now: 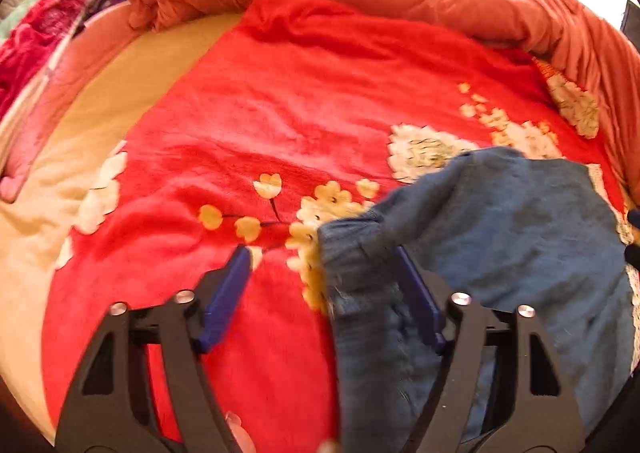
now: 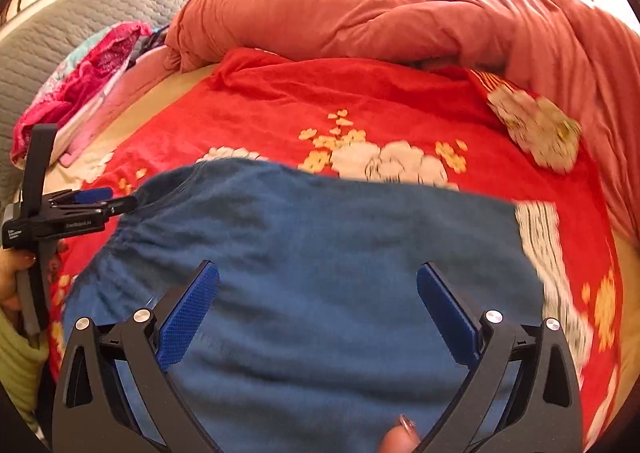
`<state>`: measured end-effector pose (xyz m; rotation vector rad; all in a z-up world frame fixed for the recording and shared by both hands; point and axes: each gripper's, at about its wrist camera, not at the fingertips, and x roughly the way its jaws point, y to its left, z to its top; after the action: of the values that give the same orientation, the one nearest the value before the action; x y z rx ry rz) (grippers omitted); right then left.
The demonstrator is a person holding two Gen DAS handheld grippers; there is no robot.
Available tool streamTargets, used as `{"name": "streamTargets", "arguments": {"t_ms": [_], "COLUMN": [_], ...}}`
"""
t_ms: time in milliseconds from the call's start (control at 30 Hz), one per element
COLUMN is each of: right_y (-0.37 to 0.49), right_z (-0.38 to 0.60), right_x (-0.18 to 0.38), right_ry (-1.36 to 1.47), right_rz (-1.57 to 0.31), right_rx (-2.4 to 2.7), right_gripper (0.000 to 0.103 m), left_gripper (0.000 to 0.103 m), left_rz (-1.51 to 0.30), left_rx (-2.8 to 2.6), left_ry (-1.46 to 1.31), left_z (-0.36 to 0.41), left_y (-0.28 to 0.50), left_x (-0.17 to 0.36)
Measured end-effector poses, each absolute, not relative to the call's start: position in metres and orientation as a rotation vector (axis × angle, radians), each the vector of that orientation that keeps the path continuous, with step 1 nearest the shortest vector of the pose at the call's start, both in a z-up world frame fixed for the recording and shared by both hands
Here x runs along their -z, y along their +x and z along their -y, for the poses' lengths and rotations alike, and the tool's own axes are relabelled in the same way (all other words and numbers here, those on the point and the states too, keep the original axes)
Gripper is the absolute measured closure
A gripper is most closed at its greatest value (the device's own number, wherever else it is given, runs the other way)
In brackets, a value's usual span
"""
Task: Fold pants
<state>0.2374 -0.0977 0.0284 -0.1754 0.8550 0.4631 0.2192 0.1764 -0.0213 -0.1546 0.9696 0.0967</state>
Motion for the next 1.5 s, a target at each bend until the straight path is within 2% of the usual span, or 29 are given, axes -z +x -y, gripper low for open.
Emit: {"name": "streamTargets", "arguments": {"t_ms": [100,200,267,433,700,733,800,833,867,900,1000,1067,1500], "right_y": [0.263,0.292,0.303,0.329,0.343,0.343,0.345,0.344,0.342,0.339,0.33,0.323,0.251], "right_z": [0.09,0.076,0.067,0.034,0.0,-0.004,-0.01,-0.012,-0.013,-0.014,-0.013,-0.01,0.052], "right_x": [-0.023,-0.016,-0.012,0.004,0.025,0.027,0.033,0.036,0.038,0.039,0.038,0.033,-0.039], "right_ry": [-0.198,-0.253,-0.297,-0.434,-0.623,-0.639,-0.649,-0.645,-0.645,-0.64,-0.603,-0.586,-0.323], "right_rz": [-0.875,-0.888,-0.893,-0.898,-0.886,-0.886,-0.892,-0.897,-0.896,-0.894,-0.882,-0.868,-0.718], "right_rx": [-0.468,-0.491,-0.517,-0.597,-0.728,-0.74,-0.774,-0.801,-0.819,-0.842,-0.877,-0.854,-0.786], "right_gripper": [0.004,0.004,0.004,0.004,0.006,0.008,0.03,0.035,0.046,0.052,0.09,0.098,0.099], "left_gripper": [0.04,0.05,0.061,0.072,0.074,0.074,0.074,0.074,0.074,0.074,0.074,0.074,0.074], "left_rz": [-0.985,-0.971,-0.959,-0.938,-0.802,-0.779,-0.74,-0.73,-0.731,-0.739,-0.758,-0.754,-0.652], "left_rx": [-0.048,-0.014,0.003,0.017,0.063,0.068,0.069,0.07,0.07,0.069,0.044,0.033,0.057], "left_ry": [-0.164,-0.165,-0.158,-0.177,-0.212,-0.21,-0.201,-0.194,-0.191,-0.185,-0.17,-0.172,-0.15], "left_z": [-0.177,-0.171,-0.166,-0.168,-0.172,-0.172,-0.173,-0.172,-0.172,-0.172,-0.172,-0.174,-0.166], "left_y": [0.23,0.234,0.236,0.237,0.217,0.213,0.206,0.203,0.203,0.203,0.203,0.202,0.164], "left_x": [0.032,0.037,0.038,0.037,0.013,0.009,0.003,0.002,0.002,0.003,0.006,0.006,-0.024]}}
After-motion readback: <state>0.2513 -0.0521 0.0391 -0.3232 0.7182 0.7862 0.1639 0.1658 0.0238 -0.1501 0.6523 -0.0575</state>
